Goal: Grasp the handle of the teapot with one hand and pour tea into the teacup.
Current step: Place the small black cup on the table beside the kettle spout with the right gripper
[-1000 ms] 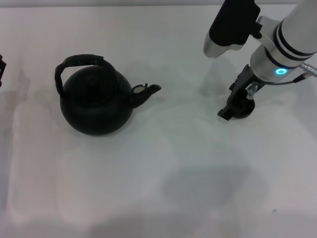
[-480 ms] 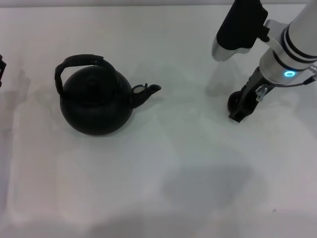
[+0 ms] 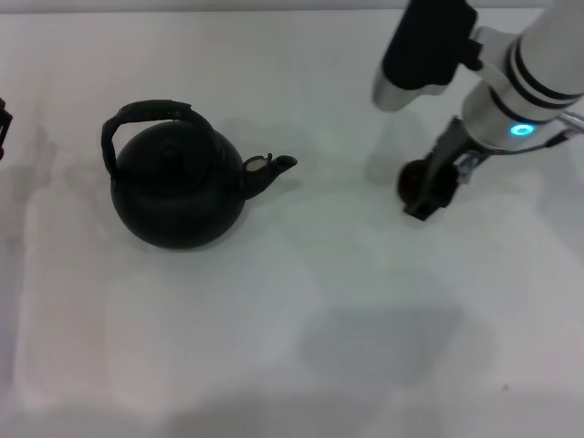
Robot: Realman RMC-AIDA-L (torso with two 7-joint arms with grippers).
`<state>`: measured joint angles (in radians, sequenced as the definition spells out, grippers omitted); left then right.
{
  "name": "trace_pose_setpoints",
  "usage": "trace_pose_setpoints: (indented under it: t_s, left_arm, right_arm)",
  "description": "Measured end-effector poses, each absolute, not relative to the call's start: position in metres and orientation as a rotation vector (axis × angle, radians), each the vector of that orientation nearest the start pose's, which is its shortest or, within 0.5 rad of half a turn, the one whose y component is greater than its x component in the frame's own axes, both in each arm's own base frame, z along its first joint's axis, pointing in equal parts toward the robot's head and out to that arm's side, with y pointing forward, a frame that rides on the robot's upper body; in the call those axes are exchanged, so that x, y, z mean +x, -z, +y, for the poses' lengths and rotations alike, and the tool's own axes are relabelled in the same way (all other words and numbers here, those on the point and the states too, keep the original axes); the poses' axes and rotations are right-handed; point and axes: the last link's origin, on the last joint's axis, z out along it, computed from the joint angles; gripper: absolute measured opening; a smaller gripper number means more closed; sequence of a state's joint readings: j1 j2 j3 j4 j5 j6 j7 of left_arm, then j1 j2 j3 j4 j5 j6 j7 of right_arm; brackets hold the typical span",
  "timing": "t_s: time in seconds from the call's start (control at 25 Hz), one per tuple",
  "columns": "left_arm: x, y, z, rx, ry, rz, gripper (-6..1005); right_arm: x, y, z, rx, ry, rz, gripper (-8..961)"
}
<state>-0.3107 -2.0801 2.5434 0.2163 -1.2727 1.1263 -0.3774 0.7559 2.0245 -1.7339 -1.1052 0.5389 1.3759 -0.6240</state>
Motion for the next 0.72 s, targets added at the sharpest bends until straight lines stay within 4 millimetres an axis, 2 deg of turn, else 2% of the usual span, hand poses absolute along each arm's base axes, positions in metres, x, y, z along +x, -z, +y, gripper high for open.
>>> trace_pose_setpoints:
  t_s: [0.16,0.32,0.52,0.72]
  left_arm:
    - [-0.375,0.018,0.285,-1.321,0.803,-0.965,829]
    - [-0.375,0.018,0.285,-1.32,0.803,-0.965,829]
    - [-0.374,0.018,0.286,-1.321,0.807,-0.966,829]
    - [-0.373,0.018,0.286,-1.322,0.809,-0.966,829]
  right_arm:
    - [0.153,0.066,0.359,-2.743,0.795,0.396,727]
    - [0.131,0.087,0.35,-2.806,0.772,0.249,734]
    - [0.117,0.11,0.335,-2.87,0.804,0.101,743]
    - [0.117,0.118,0.329,-2.903,0.816,0.097,752]
